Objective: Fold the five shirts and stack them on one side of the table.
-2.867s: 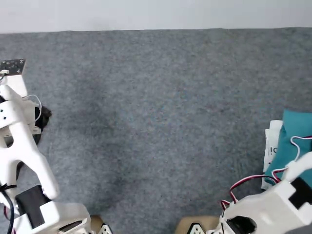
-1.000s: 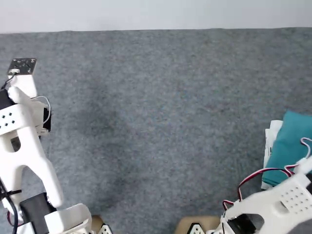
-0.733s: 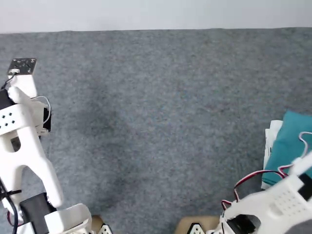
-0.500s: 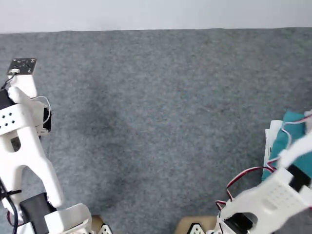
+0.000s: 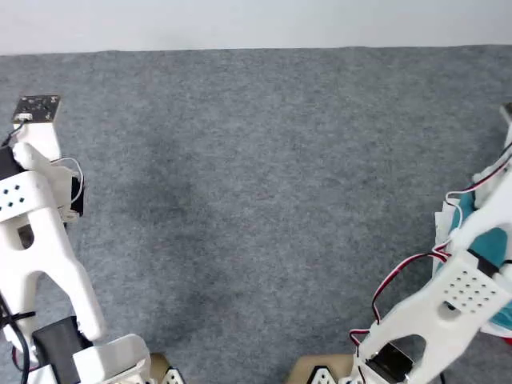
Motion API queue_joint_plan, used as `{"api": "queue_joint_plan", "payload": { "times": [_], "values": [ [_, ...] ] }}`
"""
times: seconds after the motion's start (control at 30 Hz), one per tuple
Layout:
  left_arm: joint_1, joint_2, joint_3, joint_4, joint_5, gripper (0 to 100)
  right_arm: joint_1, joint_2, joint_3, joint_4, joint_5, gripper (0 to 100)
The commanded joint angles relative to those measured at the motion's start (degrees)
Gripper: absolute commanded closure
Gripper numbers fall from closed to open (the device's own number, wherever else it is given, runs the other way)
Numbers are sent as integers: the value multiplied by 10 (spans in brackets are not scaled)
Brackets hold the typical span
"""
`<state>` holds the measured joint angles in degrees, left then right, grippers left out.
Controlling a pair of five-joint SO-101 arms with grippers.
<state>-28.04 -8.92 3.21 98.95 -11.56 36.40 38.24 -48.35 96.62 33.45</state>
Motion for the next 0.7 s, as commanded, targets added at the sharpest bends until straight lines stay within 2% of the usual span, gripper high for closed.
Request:
{"api": "queue_joint_plan", "payload": {
  "times": [0.0, 0.17, 0.43, 0.67],
  "values": [
    [4, -27, -1, 16, 5, 988, -14, -65, -72, 55, -6, 988],
    [4, -27, -1, 16, 5, 988, 6, -104, -14, 64, -5, 988],
    [4, -27, -1, 16, 5, 988, 21, -199, 222, 63, -2, 988],
    [1, -27, -5, 16, 5, 987, 19, -323, 355, 62, -2, 988]
  ]
}}
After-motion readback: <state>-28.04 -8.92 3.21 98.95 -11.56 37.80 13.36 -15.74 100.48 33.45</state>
